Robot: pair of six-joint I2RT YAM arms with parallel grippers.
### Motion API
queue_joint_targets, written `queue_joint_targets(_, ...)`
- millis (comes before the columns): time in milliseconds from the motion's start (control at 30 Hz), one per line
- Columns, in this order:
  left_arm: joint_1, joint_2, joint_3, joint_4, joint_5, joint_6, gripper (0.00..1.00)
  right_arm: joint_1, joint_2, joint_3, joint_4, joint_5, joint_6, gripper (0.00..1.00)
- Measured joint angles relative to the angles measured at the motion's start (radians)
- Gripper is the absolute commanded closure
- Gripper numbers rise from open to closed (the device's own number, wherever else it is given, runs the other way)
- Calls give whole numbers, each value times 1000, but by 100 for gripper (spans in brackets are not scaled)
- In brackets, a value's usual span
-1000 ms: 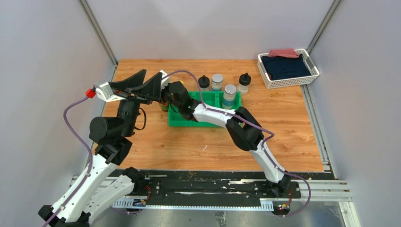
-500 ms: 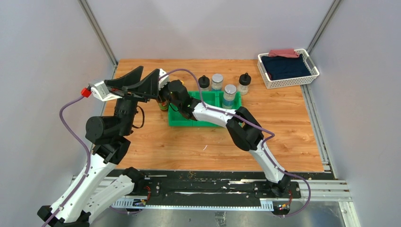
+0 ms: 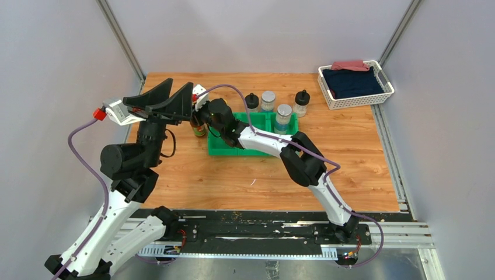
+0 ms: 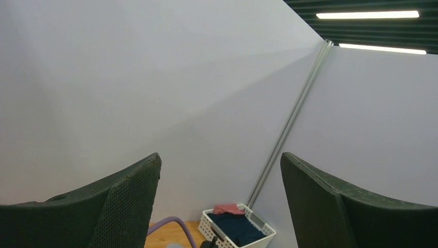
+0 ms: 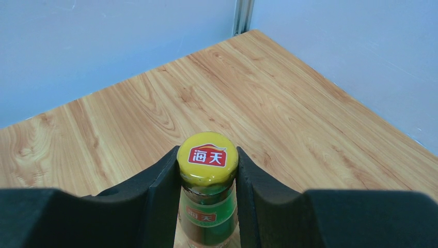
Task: Organize the condiment bottles
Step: Pick up the bottle from the center of the board.
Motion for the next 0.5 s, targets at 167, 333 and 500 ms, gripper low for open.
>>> queue_joint_targets(167,0,-2,13,-1,0,14,12,2,-44,-50,22,-2,0,100)
queue_joint_targets(333,0,-9,21,-1,0,19,12,11,-111,-98,47,-7,-2,100)
queue_joint_targets(500,0,-16,27,0,0,22,12,27,-178,-131,72,-10,-14,100)
